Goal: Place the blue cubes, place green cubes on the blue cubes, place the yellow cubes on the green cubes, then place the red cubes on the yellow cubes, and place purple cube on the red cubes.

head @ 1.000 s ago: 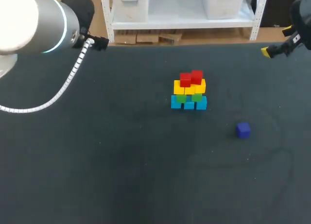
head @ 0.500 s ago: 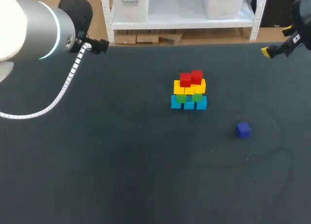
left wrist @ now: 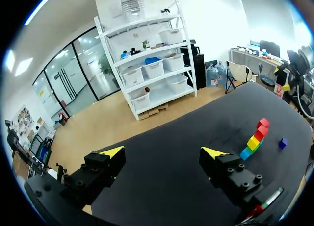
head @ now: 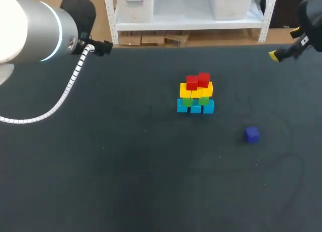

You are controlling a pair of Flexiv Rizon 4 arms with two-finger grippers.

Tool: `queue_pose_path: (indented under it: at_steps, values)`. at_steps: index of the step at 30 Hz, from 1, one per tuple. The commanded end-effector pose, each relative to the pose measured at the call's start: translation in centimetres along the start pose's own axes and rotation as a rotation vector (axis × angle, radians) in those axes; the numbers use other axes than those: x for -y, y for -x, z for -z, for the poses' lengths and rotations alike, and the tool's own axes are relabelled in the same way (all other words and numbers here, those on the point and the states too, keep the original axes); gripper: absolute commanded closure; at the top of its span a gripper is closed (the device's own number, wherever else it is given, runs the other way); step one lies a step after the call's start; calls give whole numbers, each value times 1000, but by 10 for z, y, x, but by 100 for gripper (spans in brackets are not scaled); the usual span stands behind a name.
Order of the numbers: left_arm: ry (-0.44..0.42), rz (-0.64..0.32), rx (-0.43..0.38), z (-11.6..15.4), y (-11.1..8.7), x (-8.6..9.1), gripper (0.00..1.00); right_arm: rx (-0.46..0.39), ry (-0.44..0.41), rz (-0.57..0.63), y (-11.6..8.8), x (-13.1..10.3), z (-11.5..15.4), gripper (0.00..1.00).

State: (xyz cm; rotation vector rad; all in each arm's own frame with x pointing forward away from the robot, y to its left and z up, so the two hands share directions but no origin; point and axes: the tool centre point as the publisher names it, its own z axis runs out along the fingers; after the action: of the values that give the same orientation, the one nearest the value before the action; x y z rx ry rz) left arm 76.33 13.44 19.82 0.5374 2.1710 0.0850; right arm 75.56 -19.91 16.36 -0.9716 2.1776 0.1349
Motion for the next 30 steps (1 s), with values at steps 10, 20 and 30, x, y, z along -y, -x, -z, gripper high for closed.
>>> queue_pose_path:
  at_steps: [10, 20, 30]
  values:
    - [-6, -1, 0, 0, 0, -2, 0, -113, 88, 238, -15, -52, 19, 0]
    - [-6, -1, 0, 0, 0, -2, 0, -244, 247, 467, -44, -95, 45, 0]
    - [-6, -1, 0, 0, 0, -2, 0, -318, 396, 533, -78, -141, 0, 0]
